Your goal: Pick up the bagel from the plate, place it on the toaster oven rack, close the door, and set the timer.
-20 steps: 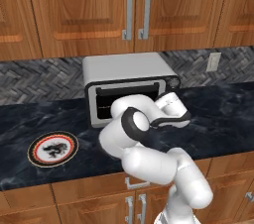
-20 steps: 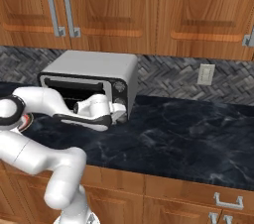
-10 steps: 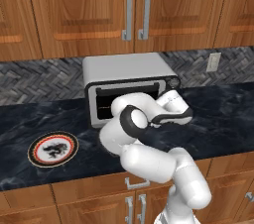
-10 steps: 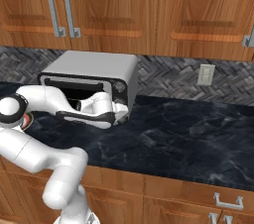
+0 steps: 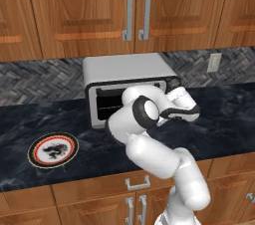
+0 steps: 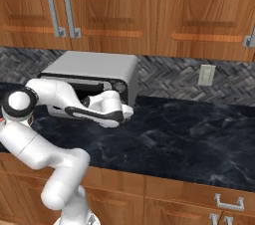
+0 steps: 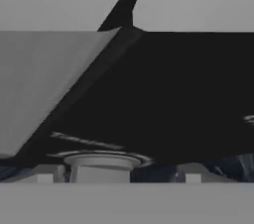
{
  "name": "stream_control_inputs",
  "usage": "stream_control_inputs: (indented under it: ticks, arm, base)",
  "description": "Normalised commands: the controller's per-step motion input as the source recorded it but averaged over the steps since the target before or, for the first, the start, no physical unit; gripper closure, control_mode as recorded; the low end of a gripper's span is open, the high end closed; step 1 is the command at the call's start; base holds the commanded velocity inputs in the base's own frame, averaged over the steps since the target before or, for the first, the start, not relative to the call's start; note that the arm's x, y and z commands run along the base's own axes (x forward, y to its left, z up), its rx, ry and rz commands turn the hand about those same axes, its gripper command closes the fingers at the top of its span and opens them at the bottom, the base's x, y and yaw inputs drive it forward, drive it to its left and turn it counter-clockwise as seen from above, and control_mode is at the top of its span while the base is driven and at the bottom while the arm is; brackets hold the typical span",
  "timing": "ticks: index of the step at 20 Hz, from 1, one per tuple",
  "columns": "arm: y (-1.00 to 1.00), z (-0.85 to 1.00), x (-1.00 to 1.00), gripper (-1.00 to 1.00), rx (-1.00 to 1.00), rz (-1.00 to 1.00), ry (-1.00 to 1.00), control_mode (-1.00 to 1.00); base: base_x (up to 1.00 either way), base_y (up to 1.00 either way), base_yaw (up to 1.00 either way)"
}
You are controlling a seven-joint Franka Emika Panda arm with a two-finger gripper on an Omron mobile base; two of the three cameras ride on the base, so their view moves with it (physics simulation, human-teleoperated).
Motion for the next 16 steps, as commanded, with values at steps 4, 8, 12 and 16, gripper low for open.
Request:
stream_control_inputs:
  ticks: [4,8,12,16]
  arm:
    - [-0.28,0.23,0.08,1.0,0.3,0.18,-0.23,-1.0]
    - [-0.3,0.37,0.0,1.0,0.32,0.19,-0.32,-1.0]
    - [-0.31,0.4,0.0,1.0,0.32,0.18,-0.32,-1.0]
    - [-0.29,0.53,0.04,1.0,0.31,0.17,-0.26,-1.0]
  base:
    - [0.0,0.0,0.0]
    - [0.0,0.0,0.0]
    - [0.0,0.0,0.0]
    - [0.0,0.0,0.0]
